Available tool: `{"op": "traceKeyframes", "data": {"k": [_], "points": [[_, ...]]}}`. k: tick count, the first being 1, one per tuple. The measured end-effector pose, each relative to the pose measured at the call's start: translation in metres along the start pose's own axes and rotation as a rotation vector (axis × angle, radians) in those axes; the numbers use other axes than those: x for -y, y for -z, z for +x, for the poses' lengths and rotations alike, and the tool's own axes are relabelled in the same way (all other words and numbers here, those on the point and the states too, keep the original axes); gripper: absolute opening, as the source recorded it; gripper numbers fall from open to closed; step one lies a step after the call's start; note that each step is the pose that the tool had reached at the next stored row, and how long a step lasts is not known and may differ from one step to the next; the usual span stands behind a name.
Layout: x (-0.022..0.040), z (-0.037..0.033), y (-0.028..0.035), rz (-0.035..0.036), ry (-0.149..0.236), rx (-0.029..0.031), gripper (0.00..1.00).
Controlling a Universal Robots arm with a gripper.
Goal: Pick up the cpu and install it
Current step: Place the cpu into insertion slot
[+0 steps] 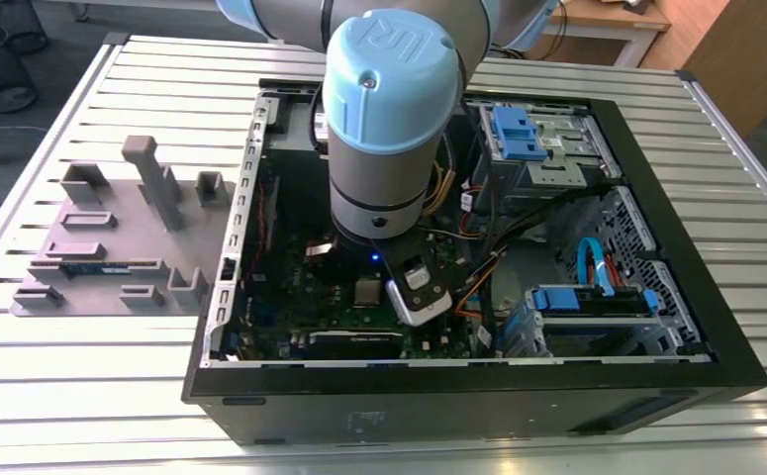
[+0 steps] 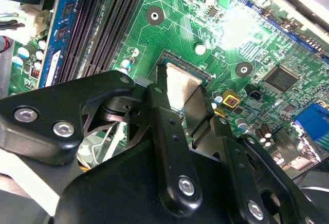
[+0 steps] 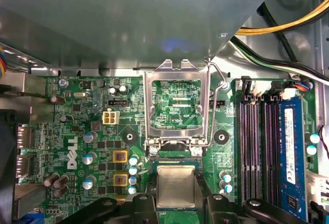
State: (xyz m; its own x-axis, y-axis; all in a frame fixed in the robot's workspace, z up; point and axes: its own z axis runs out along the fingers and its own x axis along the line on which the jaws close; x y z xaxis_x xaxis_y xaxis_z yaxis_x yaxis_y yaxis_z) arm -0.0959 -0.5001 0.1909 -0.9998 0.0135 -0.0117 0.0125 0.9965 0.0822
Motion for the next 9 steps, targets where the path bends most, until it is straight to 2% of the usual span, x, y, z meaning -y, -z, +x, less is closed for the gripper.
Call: {"op": "traceKeyframes", "data": {"k": [9], "points": [[-0.0001,0.0026,-0.0008,-0.0021,0.0,0.0004,0.38]]}}
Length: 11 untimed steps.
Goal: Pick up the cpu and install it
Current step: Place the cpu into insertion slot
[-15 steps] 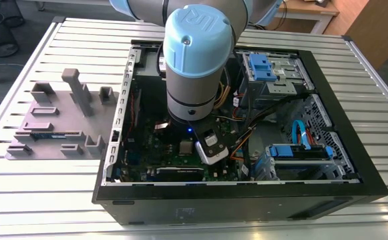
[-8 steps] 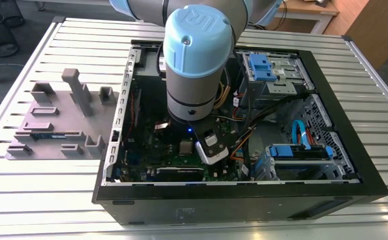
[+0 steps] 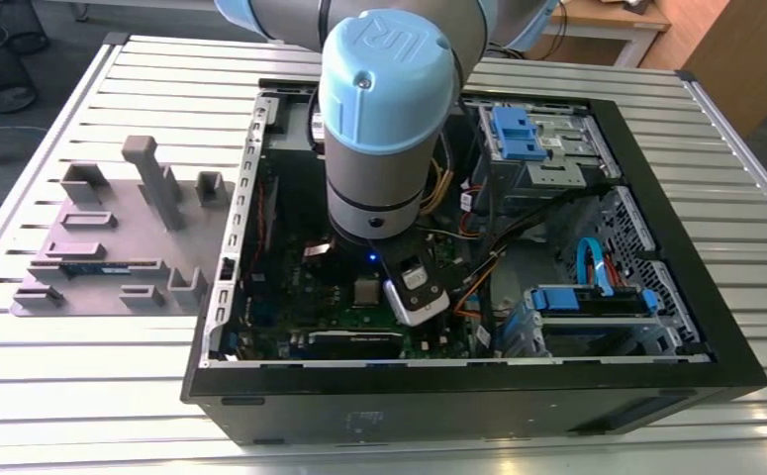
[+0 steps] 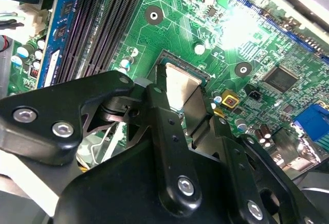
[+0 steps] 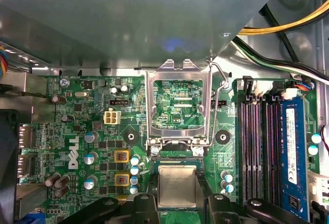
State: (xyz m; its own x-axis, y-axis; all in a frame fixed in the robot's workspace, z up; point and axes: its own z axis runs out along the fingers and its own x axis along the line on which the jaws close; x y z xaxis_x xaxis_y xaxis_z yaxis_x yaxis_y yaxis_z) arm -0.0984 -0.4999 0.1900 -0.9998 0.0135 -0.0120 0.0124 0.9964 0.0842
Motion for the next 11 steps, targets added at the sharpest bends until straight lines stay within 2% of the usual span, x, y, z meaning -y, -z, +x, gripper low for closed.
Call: {"op": "traceKeyframes", "data": {"k": [11], "points": [[0.0001,-0.0017,0.0,0.0004,0.0,-0.0002,0.38]]}}
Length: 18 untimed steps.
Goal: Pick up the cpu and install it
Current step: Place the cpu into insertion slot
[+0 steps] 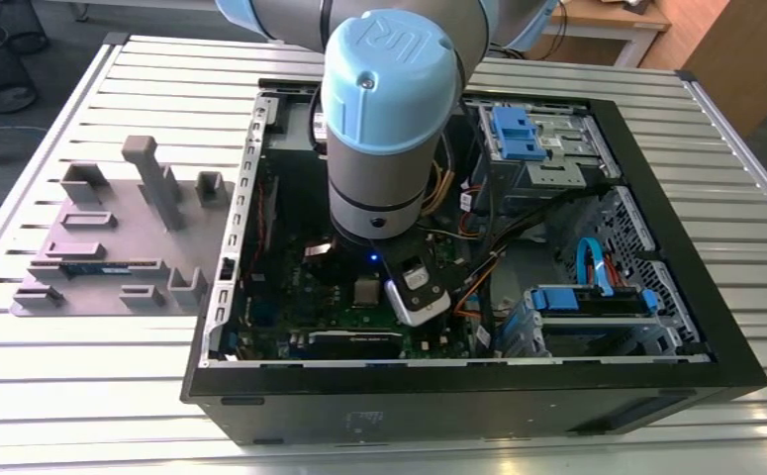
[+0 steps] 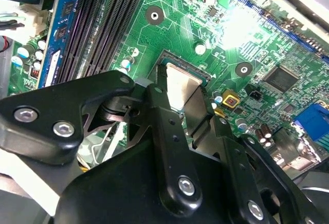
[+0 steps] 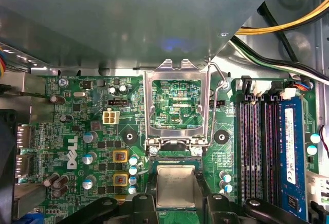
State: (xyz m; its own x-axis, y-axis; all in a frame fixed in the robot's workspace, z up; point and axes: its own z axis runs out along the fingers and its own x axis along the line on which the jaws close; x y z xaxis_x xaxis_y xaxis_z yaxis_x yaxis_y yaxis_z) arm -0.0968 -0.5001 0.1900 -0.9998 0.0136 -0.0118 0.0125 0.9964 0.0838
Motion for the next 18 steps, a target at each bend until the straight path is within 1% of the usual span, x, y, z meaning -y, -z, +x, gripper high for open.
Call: {"op": "traceKeyframes", "data": {"k": [5,6,10,14,18], "points": [[-0.0001,-0.0003,-0.0004,-0.0006,0.0,0.0006,0.4],[-0.0001,-0.0003,-0.0003,-0.0005,0.0,0.0003,0.45],[0.0,-0.0003,-0.0001,-0.0001,0.0,0.0,0.45],[-0.0003,-0.0003,0.0034,-0.0004,0.0,0.0,0.45],[-0.0004,-0.0004,0.0049,-0.0005,0.0,0.0001,0.45]]}}
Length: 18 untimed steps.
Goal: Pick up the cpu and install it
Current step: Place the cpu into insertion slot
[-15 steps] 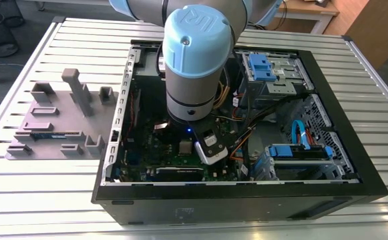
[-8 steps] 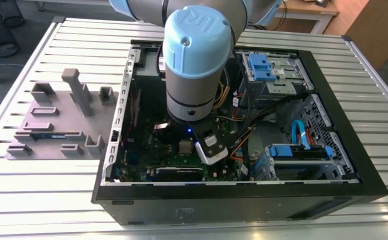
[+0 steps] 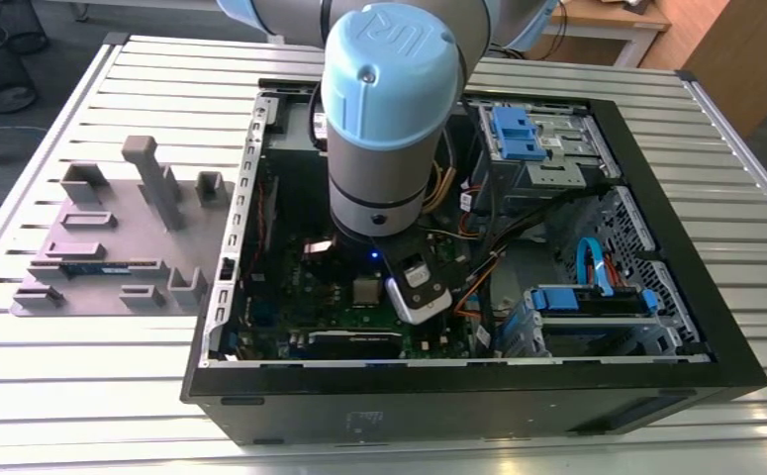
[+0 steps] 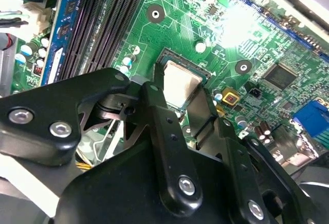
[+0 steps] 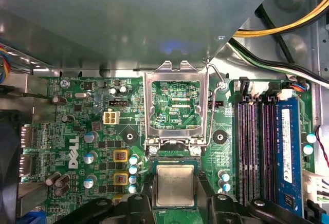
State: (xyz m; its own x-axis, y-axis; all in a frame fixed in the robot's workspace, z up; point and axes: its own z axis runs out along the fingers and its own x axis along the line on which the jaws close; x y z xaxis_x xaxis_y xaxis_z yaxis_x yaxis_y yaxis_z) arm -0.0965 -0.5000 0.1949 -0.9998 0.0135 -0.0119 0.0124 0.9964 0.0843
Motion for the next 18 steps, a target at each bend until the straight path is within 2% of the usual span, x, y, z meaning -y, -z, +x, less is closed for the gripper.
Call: {"op": "traceKeyframes", "data": {"k": [8,9,10,12,13,15,18], "points": [[0.0,0.0,0.0004,-0.001,0.0,0.0,0.44],[0.0,0.0,0.0005,-0.0011,0.0,0.0,0.38],[0.0,0.0,0.0005,-0.0012,0.0,0.0,0.38],[0.0,0.0,0.0005,-0.0015,0.0,-0.0001,0.25],[0.0,0.0,0.0005,-0.0015,0.0,-0.0001,0.25],[0.0,0.0,0.0005,-0.0018,0.0,-0.0001,0.14],[0.0,0.0,0.0005,-0.0022,0.0,-0.0001,0.11]]}}
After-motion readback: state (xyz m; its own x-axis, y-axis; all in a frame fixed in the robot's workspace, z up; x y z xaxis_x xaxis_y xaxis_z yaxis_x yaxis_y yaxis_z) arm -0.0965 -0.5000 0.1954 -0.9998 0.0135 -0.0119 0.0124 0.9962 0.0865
